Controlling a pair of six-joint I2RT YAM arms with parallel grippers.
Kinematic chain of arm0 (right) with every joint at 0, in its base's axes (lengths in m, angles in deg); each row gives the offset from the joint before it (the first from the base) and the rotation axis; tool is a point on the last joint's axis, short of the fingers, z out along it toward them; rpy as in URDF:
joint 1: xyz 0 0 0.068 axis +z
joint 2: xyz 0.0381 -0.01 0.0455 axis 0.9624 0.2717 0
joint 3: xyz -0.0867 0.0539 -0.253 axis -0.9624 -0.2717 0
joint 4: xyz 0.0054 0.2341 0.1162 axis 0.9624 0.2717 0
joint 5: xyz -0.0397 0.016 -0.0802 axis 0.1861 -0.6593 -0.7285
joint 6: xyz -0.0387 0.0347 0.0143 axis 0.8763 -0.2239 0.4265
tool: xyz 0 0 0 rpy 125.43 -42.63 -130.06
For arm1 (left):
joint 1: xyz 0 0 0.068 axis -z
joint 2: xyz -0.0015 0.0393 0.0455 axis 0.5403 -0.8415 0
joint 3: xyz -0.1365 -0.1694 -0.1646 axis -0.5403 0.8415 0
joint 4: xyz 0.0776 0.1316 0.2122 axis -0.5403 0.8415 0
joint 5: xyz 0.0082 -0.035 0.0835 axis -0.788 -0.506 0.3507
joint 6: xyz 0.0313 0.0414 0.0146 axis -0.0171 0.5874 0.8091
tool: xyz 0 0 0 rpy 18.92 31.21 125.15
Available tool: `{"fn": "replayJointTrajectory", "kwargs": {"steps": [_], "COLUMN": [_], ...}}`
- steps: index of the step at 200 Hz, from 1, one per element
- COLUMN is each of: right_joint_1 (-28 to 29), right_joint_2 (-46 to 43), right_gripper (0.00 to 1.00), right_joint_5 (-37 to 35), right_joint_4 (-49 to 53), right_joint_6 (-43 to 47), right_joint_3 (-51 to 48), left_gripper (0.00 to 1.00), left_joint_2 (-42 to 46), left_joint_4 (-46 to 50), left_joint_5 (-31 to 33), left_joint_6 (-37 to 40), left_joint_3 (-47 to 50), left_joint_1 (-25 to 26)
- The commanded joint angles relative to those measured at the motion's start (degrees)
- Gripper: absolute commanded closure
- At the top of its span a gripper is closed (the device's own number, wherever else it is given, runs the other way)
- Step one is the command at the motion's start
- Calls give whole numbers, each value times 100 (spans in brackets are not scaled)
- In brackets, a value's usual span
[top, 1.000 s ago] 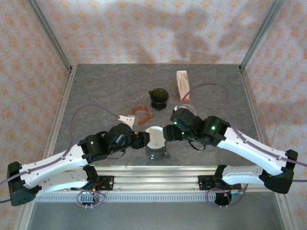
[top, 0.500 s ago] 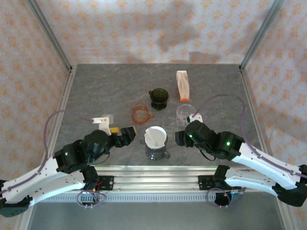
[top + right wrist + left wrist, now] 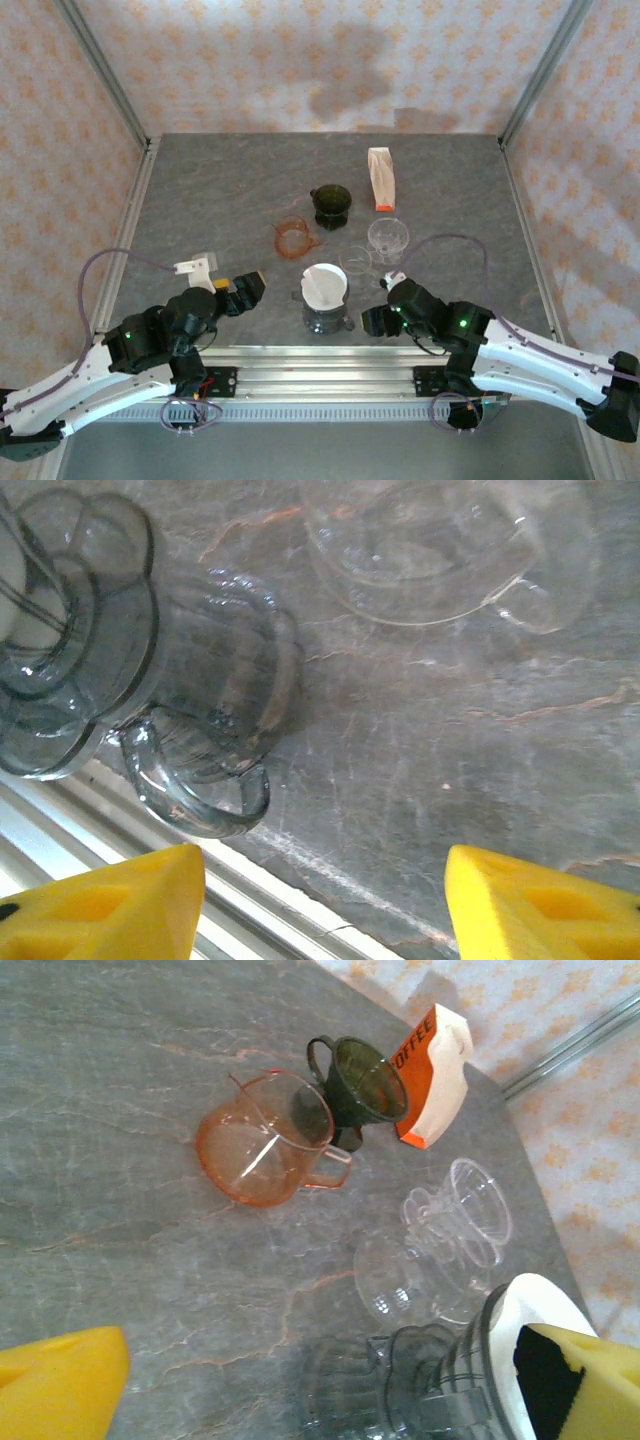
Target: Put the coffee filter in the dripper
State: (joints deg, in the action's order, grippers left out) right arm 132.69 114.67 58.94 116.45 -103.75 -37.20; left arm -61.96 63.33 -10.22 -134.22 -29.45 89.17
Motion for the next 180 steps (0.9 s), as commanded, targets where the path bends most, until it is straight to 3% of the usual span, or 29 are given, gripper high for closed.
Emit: {"fn": "replayJointTrajectory", "kwargs": {"steps": [1,102,135,180], "right_joint_1": [33,34,34,34], "right_joint_2": [-53,969,1187,583], "right_gripper": [39,63,62,43], "right_joint_5": [396,1248,1281,1137], "right_joint_4": [-752,-2352,-2490,-1683], "right_joint_6": [6,94,159,243], "right_joint_3": [-276,-864,-836,-724], "left_gripper": [1,1,1,1], "left_joint_2": [10,-127,-145,-145], "left_joint_4": [281,416,405,448], "left_joint_5": [238,312,329,384], "left_joint_6": [-75,72,83,100], "left_joint_3": [-166,-370,-385,-438], "left_joint_1": [-47,-47,-53,-56]}}
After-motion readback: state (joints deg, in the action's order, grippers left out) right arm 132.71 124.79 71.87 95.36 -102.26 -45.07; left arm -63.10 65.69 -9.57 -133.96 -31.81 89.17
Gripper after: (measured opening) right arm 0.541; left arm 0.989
